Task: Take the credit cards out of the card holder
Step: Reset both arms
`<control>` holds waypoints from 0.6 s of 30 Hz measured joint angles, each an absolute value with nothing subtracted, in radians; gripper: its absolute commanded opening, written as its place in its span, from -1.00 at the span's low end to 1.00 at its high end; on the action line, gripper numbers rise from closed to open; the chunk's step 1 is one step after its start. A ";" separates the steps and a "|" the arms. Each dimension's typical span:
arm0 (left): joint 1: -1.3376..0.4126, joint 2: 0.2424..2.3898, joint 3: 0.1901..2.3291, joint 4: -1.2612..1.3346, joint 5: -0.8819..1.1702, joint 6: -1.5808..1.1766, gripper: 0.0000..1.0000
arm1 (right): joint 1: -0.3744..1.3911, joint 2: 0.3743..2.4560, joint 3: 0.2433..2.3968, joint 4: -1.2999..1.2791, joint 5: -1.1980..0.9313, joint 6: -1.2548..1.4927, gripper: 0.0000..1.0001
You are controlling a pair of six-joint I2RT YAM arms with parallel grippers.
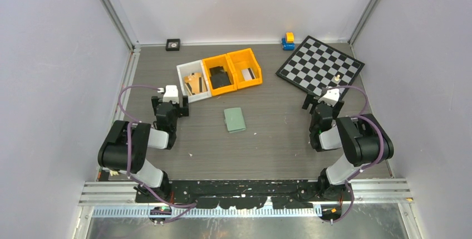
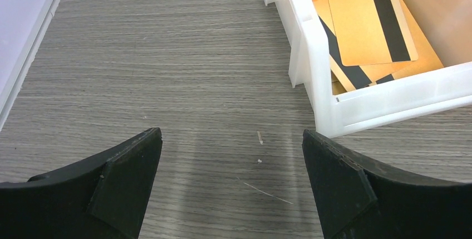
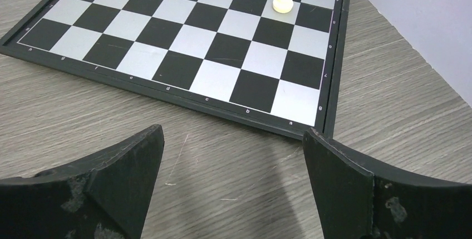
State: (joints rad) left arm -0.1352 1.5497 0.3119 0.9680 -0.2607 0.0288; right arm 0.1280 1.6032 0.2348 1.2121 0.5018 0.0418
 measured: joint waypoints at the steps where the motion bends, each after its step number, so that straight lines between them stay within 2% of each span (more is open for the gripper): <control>1: -0.135 1.550 0.312 0.968 -0.261 0.029 0.99 | 0.122 1.602 0.246 1.190 0.496 0.050 0.99; 10: -0.135 1.550 0.312 0.968 -0.261 0.026 0.99 | 0.044 1.595 0.325 0.997 0.388 0.106 1.00; 18: -0.135 1.550 0.312 0.968 -0.261 0.026 0.99 | 0.015 1.590 0.339 0.934 0.313 0.134 1.00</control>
